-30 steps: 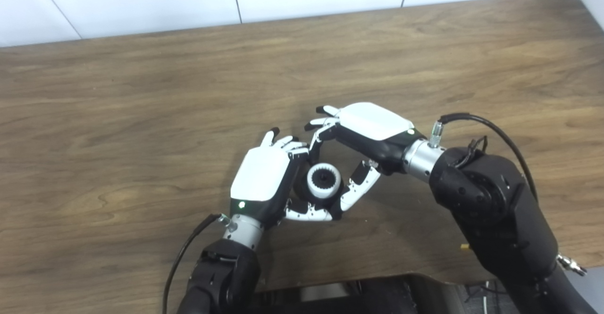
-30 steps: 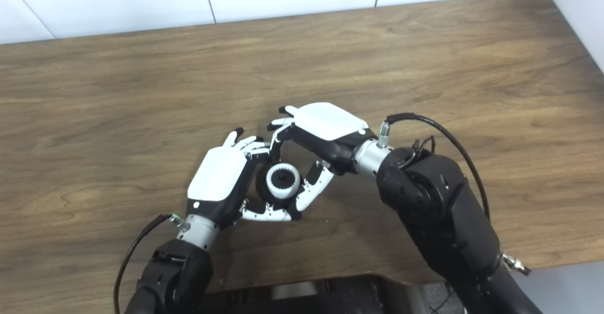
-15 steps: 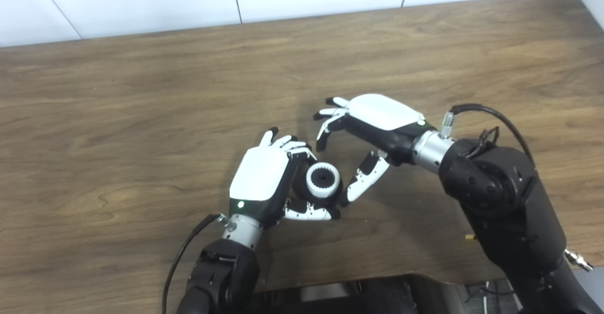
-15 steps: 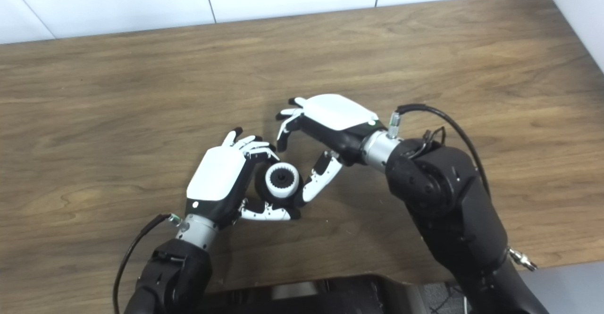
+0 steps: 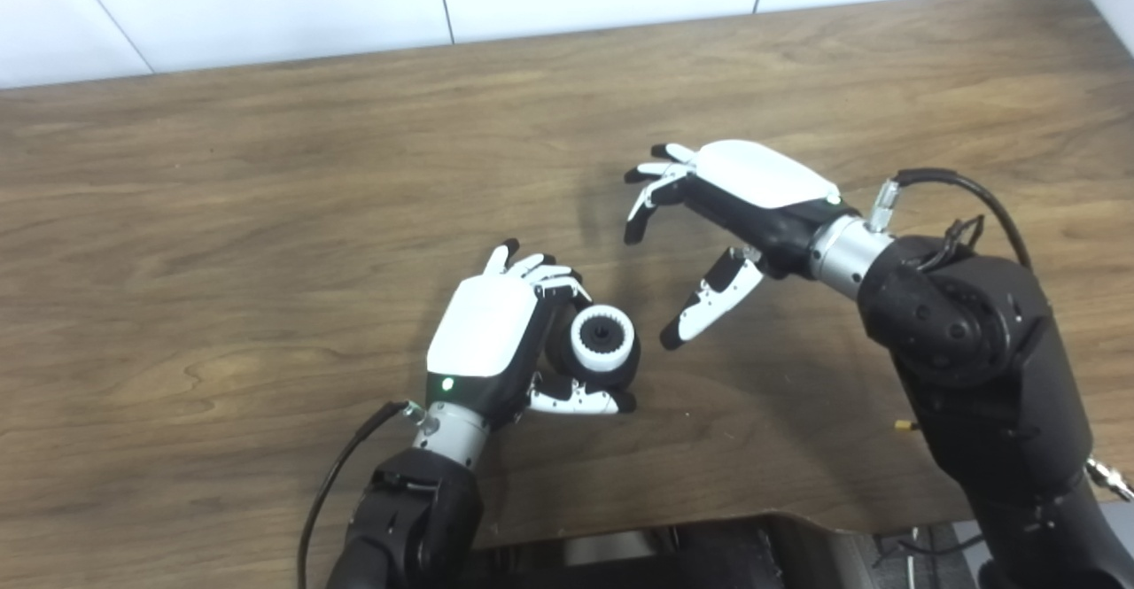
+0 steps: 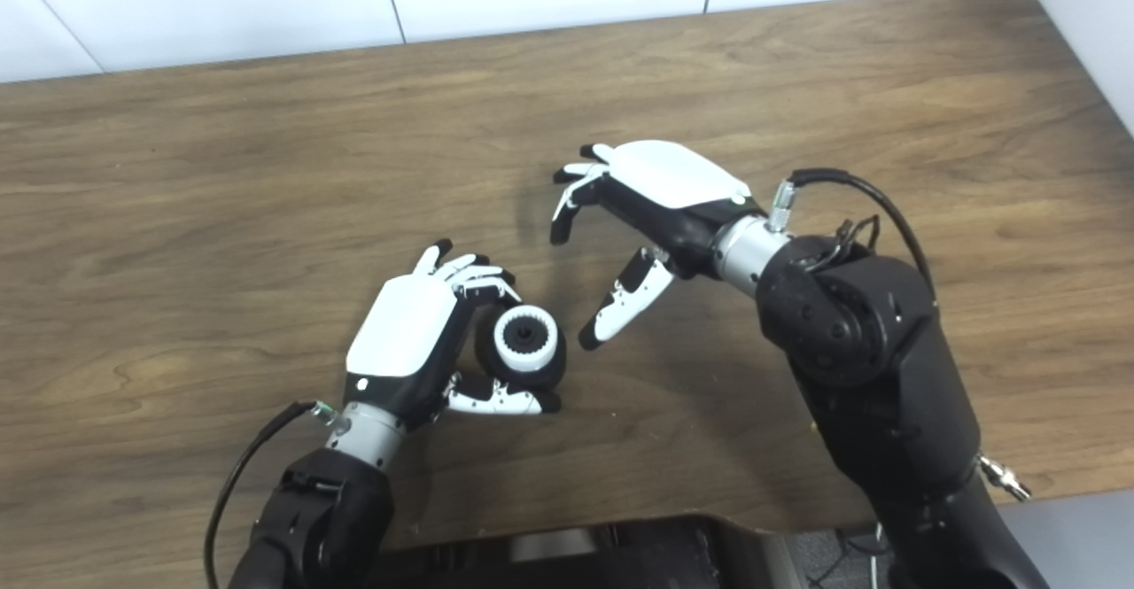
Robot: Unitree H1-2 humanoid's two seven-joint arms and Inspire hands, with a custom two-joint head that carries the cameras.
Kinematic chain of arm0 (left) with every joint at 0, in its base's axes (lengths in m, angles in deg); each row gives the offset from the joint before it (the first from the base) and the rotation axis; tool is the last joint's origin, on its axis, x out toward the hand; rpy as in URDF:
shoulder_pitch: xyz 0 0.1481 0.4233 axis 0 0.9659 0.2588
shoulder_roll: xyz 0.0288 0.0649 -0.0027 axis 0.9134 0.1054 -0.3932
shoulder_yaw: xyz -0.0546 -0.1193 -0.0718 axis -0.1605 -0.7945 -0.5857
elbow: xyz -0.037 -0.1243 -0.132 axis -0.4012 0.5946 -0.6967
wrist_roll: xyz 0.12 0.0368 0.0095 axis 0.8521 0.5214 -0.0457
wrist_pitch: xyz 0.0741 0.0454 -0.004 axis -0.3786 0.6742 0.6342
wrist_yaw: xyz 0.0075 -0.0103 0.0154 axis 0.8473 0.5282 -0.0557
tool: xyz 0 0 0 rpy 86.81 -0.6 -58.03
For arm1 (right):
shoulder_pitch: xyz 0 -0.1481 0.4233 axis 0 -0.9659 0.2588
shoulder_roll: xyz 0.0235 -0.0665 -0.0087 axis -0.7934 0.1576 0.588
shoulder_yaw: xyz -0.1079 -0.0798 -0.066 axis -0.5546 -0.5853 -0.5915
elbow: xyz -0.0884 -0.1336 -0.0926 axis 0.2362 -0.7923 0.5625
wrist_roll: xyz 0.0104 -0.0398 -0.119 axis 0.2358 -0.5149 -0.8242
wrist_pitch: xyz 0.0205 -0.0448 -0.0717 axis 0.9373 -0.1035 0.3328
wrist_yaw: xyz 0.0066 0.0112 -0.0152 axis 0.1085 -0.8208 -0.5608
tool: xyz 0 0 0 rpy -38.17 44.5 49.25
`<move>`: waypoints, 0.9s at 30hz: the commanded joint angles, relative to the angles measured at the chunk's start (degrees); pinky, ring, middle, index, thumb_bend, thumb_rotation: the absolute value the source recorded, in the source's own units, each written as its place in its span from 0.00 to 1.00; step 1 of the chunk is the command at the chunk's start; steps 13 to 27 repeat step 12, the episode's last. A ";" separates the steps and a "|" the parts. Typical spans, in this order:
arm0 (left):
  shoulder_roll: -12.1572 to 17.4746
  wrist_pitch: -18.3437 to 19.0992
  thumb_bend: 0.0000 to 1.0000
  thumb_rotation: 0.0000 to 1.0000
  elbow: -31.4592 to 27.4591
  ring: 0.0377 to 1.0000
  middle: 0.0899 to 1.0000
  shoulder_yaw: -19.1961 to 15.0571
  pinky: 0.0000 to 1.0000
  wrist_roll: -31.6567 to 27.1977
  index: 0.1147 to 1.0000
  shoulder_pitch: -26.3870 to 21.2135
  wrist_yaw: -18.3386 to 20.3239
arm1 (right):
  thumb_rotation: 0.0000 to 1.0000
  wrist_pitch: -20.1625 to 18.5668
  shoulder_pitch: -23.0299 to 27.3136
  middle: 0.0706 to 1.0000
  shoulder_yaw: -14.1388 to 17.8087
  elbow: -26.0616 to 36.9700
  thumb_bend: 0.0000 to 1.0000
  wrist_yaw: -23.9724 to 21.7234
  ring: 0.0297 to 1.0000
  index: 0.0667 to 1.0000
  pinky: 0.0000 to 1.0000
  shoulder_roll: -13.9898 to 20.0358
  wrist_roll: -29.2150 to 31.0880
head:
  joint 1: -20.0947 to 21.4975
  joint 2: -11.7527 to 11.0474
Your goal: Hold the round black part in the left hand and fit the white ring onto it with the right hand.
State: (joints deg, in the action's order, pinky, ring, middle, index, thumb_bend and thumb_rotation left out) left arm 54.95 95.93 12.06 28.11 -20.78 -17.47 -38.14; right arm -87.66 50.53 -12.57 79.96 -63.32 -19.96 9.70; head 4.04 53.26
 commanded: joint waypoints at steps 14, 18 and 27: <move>1.02 -0.22 0.52 0.06 -0.87 0.86 0.75 -1.47 1.00 -1.07 0.42 -1.41 0.28 | 0.27 -2.64 2.98 0.91 3.97 2.24 1.00 0.99 1.00 0.65 0.96 3.55 1.72 | 0.49 -0.42; 1.02 -0.22 0.52 0.06 -0.87 0.86 0.75 -1.47 1.00 -1.07 0.42 -1.41 0.28 | 0.27 -2.64 2.98 0.91 3.97 2.24 1.00 0.99 1.00 0.65 0.96 3.55 1.72 | 0.49 -0.42; 1.02 -0.22 0.52 0.06 -0.87 0.86 0.75 -1.47 1.00 -1.07 0.42 -1.41 0.28 | 0.27 -2.64 2.98 0.91 3.97 2.24 1.00 0.99 1.00 0.65 0.96 3.55 1.72 | 0.49 -0.42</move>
